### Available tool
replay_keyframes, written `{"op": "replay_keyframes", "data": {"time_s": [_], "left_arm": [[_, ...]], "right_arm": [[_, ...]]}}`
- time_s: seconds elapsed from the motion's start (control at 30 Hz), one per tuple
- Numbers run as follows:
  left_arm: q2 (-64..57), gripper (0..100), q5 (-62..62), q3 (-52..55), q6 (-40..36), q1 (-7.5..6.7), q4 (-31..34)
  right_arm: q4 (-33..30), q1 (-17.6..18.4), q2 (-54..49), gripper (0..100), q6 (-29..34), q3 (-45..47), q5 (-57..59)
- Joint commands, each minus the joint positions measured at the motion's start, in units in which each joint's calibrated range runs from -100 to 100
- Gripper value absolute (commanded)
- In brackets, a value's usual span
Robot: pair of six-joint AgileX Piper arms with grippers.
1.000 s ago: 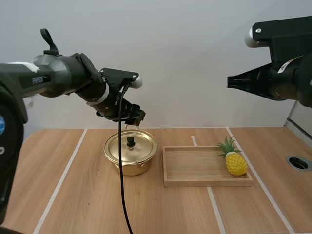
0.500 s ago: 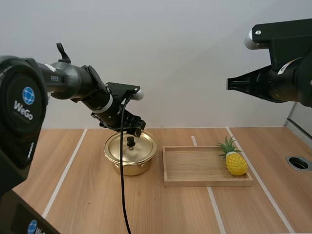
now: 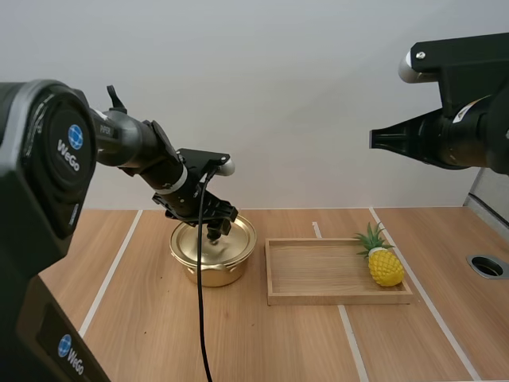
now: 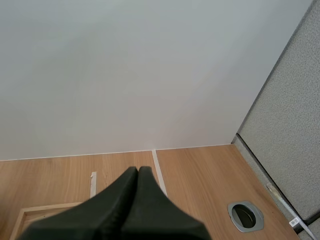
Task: Open the pot, put the pineapple inside, and close it
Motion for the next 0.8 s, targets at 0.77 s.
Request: {"op": "replay_keyframes", "data": {"time_s": [0.77], "left_arm": [[3.1,100,-5.0,0.3,3.0,-0.18,-3.2]], "right_arm": [[0.2,-0.2,-0.2,0,-0.1,-0.5,-0.3]]}}
